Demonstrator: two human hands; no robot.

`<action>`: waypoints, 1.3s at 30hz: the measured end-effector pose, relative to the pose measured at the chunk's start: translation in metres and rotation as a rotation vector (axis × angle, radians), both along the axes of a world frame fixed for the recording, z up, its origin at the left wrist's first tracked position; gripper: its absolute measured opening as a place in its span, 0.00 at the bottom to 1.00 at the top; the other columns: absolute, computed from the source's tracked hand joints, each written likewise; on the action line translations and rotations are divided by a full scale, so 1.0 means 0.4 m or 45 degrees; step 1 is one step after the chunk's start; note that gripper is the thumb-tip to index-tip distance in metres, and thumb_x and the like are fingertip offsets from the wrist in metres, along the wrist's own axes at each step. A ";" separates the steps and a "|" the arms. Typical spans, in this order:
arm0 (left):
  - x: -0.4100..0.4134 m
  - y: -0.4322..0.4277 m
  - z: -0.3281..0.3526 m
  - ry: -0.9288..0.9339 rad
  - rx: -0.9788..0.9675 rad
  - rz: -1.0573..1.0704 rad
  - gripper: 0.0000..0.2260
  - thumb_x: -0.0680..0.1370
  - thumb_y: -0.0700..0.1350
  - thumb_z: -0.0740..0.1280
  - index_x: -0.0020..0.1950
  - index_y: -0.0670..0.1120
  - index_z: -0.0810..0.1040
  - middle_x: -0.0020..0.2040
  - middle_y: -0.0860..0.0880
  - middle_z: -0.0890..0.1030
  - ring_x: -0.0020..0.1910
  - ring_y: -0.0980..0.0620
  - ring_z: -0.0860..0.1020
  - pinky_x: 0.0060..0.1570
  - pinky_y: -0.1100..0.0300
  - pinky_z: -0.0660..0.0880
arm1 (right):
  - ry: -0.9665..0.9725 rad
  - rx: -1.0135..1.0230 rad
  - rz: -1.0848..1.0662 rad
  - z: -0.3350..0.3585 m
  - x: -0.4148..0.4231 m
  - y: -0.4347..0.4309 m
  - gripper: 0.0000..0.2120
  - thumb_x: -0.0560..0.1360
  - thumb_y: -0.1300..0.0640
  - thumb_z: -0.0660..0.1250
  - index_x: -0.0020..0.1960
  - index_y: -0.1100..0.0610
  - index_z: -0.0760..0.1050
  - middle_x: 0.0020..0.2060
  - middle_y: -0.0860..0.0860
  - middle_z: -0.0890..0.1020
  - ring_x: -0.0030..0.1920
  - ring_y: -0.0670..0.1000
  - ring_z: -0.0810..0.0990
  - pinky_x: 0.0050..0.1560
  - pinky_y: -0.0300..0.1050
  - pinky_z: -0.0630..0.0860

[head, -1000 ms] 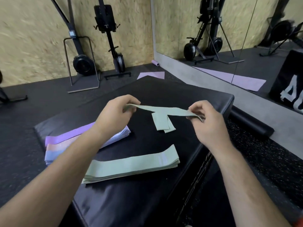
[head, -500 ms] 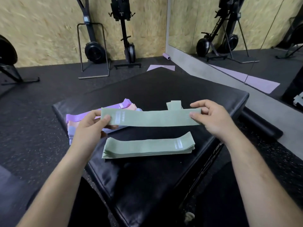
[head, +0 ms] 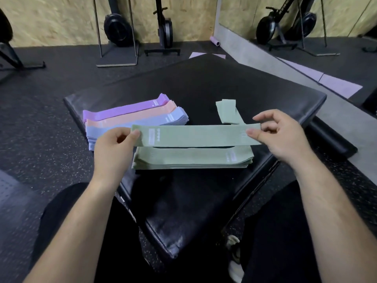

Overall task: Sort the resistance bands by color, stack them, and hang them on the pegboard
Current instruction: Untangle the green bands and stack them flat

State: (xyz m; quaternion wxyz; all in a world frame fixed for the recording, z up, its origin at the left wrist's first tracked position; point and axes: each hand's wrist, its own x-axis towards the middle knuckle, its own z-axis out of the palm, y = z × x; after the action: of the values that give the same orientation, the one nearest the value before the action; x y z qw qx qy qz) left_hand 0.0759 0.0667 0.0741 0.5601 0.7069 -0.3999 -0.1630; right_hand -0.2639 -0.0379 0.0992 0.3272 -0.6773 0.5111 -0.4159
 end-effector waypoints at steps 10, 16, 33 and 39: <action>-0.012 0.010 -0.039 -0.521 0.137 -0.101 0.03 0.78 0.47 0.71 0.45 0.50 0.83 0.42 0.48 0.76 0.41 0.51 0.76 0.44 0.58 0.67 | 0.336 -0.049 0.085 -0.045 0.024 0.006 0.07 0.72 0.55 0.77 0.45 0.46 0.81 0.34 0.46 0.71 0.34 0.44 0.69 0.41 0.39 0.71; -0.012 0.005 -0.056 -0.639 0.138 -0.121 0.03 0.78 0.42 0.72 0.51 0.46 0.84 0.43 0.49 0.72 0.39 0.57 0.73 0.46 0.65 0.65 | 0.596 -0.112 0.177 -0.054 0.039 0.001 0.07 0.72 0.56 0.75 0.47 0.45 0.81 0.41 0.43 0.75 0.39 0.44 0.72 0.45 0.39 0.70; -0.142 -0.068 -0.130 -1.392 0.334 -0.735 0.30 0.82 0.64 0.49 0.78 0.50 0.67 0.75 0.48 0.72 0.73 0.45 0.70 0.73 0.48 0.63 | 1.193 -0.127 0.545 -0.051 0.164 0.036 0.25 0.76 0.43 0.71 0.72 0.39 0.70 0.70 0.40 0.71 0.68 0.50 0.69 0.68 0.45 0.58; -0.142 -0.068 -0.151 -1.437 0.340 -0.709 0.26 0.83 0.59 0.50 0.77 0.50 0.70 0.68 0.48 0.77 0.64 0.43 0.76 0.64 0.46 0.70 | 1.083 -0.052 0.596 -0.070 0.161 0.013 0.24 0.74 0.44 0.73 0.68 0.39 0.72 0.65 0.38 0.74 0.66 0.47 0.71 0.65 0.50 0.70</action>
State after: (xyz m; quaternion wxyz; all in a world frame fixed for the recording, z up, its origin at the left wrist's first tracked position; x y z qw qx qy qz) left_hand 0.0189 0.0396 0.0138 0.1073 0.6173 -0.7780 0.0462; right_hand -0.1995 -0.0328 0.0711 0.1607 -0.8903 0.4252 -0.0276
